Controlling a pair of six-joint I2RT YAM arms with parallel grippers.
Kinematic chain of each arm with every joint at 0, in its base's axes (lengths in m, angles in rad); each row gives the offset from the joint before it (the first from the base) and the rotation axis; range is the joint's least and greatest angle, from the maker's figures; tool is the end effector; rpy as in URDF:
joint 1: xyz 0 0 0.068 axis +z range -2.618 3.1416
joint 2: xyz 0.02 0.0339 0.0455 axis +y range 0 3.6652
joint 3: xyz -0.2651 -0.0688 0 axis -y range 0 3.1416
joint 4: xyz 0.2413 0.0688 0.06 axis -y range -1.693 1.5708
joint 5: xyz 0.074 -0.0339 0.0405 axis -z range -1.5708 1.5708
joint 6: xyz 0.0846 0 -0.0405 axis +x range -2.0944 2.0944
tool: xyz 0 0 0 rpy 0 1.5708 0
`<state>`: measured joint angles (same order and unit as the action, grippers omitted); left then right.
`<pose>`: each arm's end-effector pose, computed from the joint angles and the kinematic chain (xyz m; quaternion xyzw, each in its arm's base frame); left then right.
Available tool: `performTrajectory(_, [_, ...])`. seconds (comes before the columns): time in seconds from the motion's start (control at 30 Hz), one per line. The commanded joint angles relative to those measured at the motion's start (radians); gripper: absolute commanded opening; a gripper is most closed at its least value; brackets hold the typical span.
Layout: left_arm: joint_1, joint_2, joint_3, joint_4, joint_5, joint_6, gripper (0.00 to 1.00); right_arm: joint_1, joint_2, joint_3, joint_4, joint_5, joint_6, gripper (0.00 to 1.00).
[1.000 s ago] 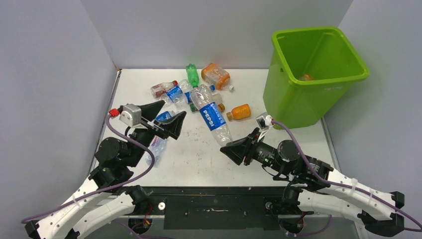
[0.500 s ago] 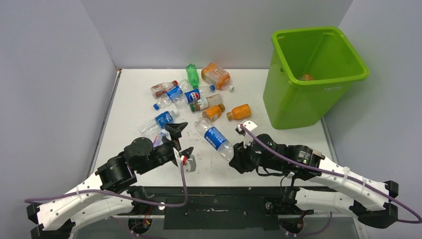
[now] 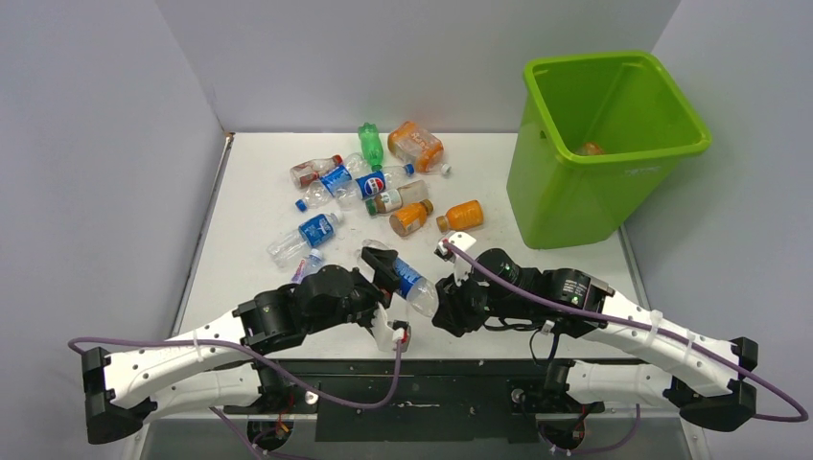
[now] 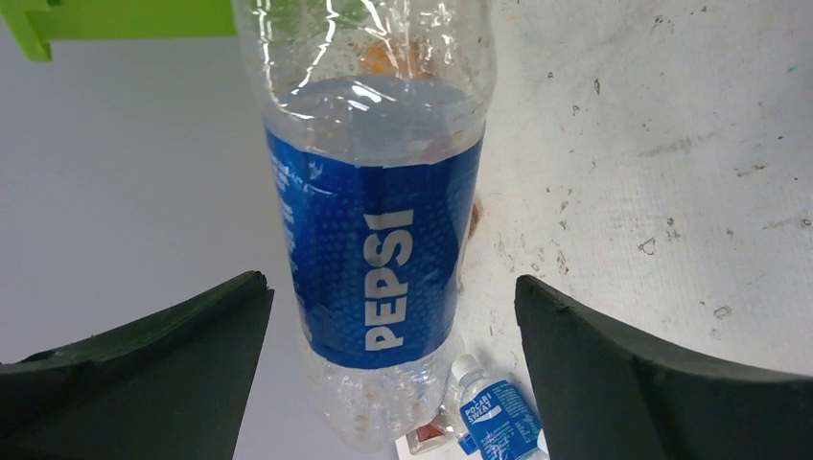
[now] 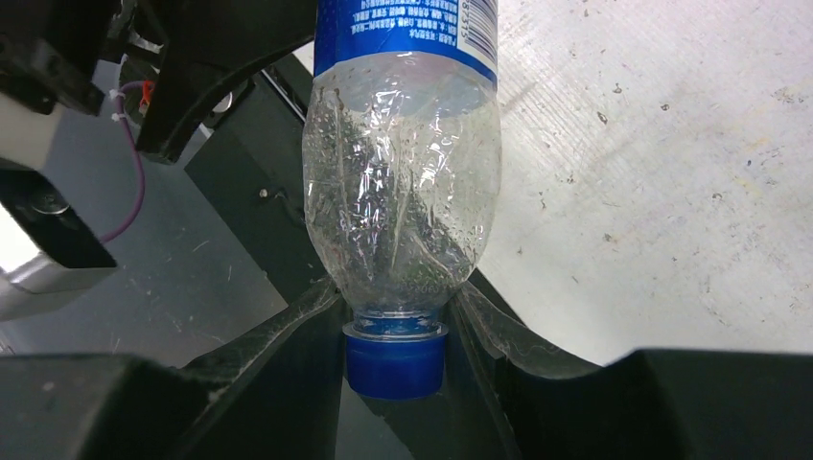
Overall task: Put the plastic bottles in the bin
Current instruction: Pick up the plastic bottle at the center of the board.
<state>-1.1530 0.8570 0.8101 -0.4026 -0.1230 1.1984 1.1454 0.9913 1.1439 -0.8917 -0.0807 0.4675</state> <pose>0.1038 -0.2083 0.2939 0.7676 0.3555 0.0641 0.5294 0.0851 0.2043 0.3247 -0.3193 0.8566 0.3169 0.2527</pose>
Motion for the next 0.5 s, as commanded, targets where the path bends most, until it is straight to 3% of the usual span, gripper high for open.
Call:
performTrajectory(0.0, [-0.005, 0.032, 0.010, 0.059, 0.022, 0.015, 1.00, 0.001, -0.004, 0.042, 0.011, -0.032, -0.031, 0.05])
performTrajectory(0.27, [-0.004, 0.070, 0.030, 0.140, 0.069, -0.124, 0.52, 0.002, -0.021, 0.037, 0.037, -0.059, -0.032, 0.05])
performTrajectory(0.37, [-0.004, 0.074, 0.012, 0.176, 0.084, -0.149, 0.39, 0.002, -0.023, 0.053, 0.045, -0.074, -0.032, 0.05])
performTrajectory(0.4, [-0.005, 0.076, 0.009, 0.182, 0.085, -0.161, 0.36, 0.002, -0.022, 0.064, 0.045, -0.073, -0.030, 0.15])
performTrajectory(0.47, [-0.005, 0.070, -0.004, 0.207, 0.087, -0.196, 0.34, 0.002, -0.025, 0.088, 0.051, -0.072, -0.030, 0.59])
